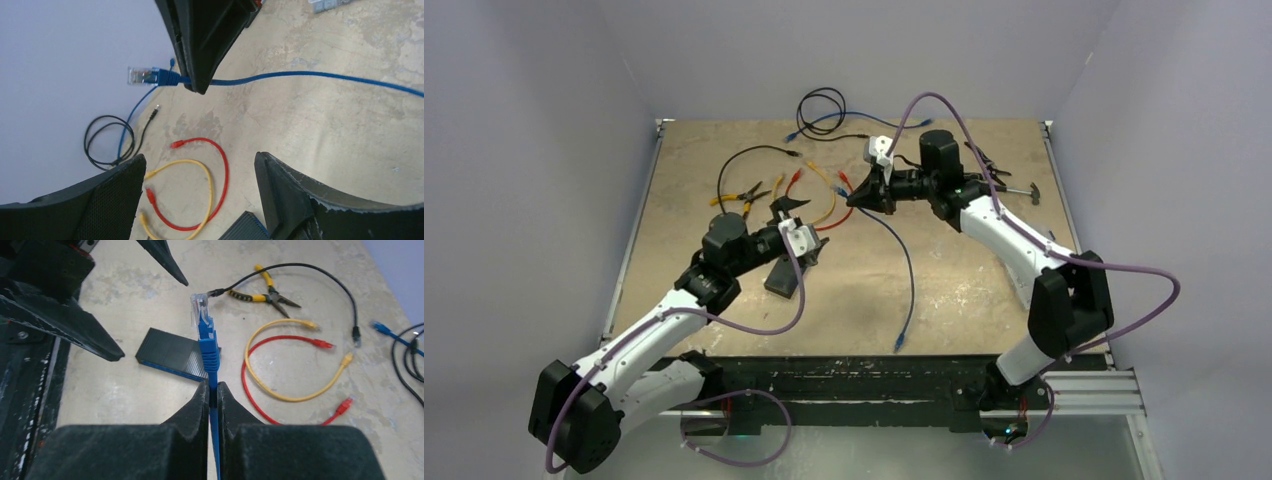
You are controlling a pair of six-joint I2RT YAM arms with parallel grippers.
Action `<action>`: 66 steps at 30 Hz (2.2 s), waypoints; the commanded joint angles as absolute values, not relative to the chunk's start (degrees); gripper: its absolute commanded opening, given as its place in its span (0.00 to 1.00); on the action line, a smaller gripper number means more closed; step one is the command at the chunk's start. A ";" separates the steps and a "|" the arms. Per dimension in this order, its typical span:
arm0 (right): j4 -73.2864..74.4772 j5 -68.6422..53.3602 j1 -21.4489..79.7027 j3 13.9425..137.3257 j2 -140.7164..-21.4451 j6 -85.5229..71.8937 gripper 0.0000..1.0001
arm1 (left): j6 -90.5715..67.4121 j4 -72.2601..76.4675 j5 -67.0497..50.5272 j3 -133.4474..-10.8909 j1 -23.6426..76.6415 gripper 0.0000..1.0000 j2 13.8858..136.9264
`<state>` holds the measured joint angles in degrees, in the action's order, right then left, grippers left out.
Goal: Insert the plug into the switch port
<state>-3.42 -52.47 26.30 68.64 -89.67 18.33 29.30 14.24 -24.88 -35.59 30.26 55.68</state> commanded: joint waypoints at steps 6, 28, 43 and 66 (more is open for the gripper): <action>38.75 -61.32 26.45 88.65 -99.50 40.88 0.00 | 44.36 19.87 -24.09 -37.97 31.25 0.75 59.29; 57.18 -60.41 26.54 96.98 -105.99 42.63 0.01 | 61.68 12.14 -31.46 -42.15 34.61 0.49 64.75; 59.88 -59.56 28.15 97.10 -106.16 42.54 0.01 | 67.99 4.88 -30.13 -45.83 36.75 0.39 67.42; 38.21 -49.81 27.41 94.12 -95.17 27.77 0.45 | 64.03 -7.47 -20.56 -49.74 37.73 0.00 62.96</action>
<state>48.34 -53.80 28.01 94.19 -101.21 33.87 69.45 -7.51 -22.96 -45.78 37.58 64.93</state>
